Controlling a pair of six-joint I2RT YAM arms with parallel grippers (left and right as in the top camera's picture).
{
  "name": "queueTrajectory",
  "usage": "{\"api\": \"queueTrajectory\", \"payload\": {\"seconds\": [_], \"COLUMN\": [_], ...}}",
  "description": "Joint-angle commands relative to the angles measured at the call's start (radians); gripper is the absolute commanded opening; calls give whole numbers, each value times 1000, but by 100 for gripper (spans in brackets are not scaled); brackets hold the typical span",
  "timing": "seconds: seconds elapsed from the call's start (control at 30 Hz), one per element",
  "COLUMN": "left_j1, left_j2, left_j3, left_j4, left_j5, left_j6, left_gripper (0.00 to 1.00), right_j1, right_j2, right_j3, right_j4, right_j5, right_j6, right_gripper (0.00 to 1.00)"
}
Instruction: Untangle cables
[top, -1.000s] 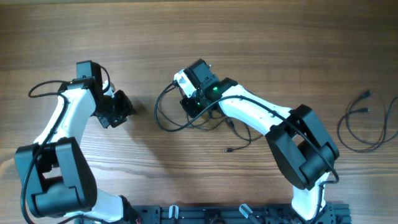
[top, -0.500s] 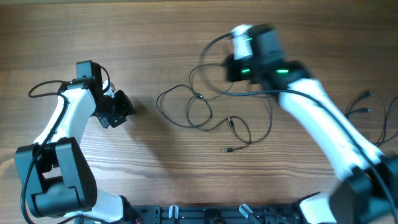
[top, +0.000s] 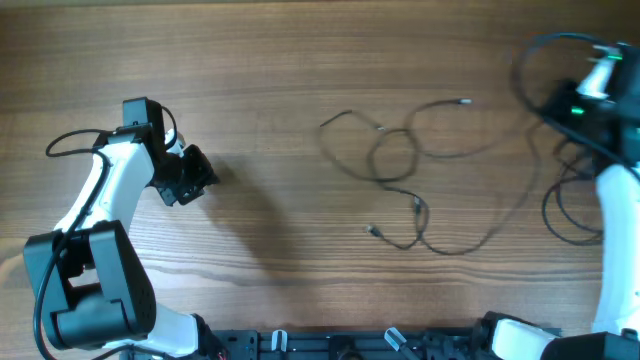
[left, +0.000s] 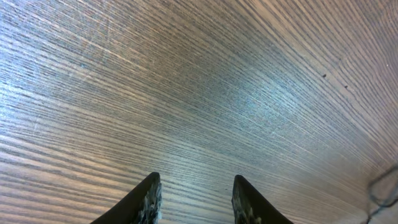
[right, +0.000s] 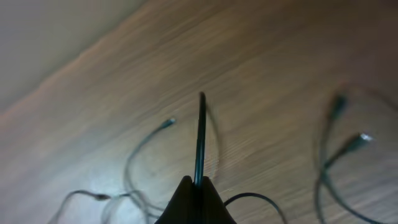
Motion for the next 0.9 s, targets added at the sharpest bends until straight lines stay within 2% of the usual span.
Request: {"api": "queueTrajectory", "payload": {"seconds": [0.0,0.1,0.23,0.33,0.53,0.7,0.87], "left_j1": [-5,-5,-5,-5,-27,-104,-238], "left_j2": [-16,-16,-16,-16,-16,-16,-16], "left_j3": [3,3,3,3,3,3,3], "left_j4": [3,8,7,9,32,58,132], "left_j5": [-9,-8,16,70,188,189,188], "left_j6": [-2,-3,-2,-2,3,3,2], "left_gripper": [39,40,40,43,49,52,53], "right_j1": [-88,-74,5,127,427,571,668], "right_j2": [-23,-23,-23,-23,-23,-24,-24], "right_j3": [1,1,1,1,3,21,54], "right_j4": [23,35,23,42,198,341,376], "right_j5": [-340,-555,-596,-621,-621,-620,-544], "right_j6": [-7,-130,-159,-183,-159,-71,-19], "right_gripper": [4,4,4,4,4,4,4]}}
